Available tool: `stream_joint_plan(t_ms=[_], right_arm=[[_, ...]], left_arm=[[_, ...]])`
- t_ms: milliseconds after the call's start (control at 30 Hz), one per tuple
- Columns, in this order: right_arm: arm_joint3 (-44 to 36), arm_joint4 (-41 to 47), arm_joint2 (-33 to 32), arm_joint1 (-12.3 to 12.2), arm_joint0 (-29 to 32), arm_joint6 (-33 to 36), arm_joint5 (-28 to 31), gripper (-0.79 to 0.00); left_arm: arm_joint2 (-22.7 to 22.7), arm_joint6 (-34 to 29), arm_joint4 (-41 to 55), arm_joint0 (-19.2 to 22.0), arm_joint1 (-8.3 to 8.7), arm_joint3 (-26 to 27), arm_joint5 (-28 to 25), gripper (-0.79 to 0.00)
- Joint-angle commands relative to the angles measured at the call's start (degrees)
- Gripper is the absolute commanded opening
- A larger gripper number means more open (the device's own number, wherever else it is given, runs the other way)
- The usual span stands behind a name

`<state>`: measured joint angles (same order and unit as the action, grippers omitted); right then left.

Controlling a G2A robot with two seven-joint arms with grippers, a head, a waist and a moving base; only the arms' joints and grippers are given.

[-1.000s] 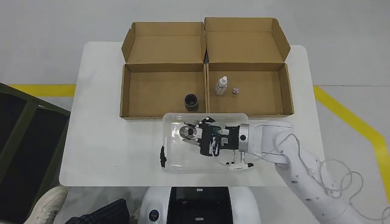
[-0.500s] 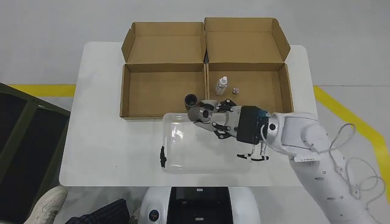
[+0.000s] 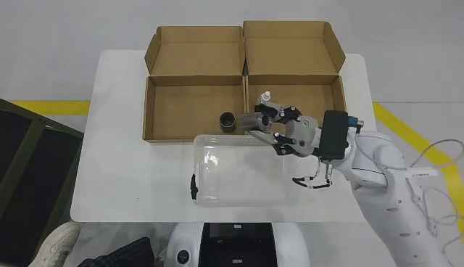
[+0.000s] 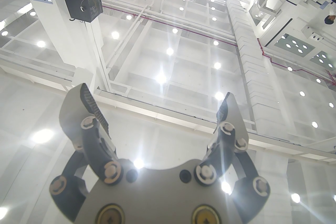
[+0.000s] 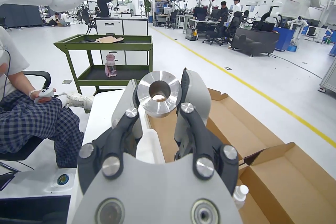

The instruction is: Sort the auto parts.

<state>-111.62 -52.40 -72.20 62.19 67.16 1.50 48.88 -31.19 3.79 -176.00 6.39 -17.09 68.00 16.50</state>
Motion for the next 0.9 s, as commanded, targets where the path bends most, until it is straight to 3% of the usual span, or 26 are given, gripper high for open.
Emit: stream_joint_plan(t_ms=[0,433,867], right_arm=[[0.0,0.2,-0.2,0.0,0.1,0.2,0.1,-0.785],[2.3,-1.0,2.2,0.1,-1.6,4.9,-0.7,-0.785],[7.1,-11.0,10.6,1.7,-7.1,8.5,-8.3,-0.785]], left_arm=[[0.0,0.0,0.0,0.0,0.00,0.0,0.0,0.000],[0.0,0.0,0.0,0.0,0.00,0.0,0.0,0.000],[0.0,0.0,0.0,0.0,0.00,0.0,0.0,0.000]])
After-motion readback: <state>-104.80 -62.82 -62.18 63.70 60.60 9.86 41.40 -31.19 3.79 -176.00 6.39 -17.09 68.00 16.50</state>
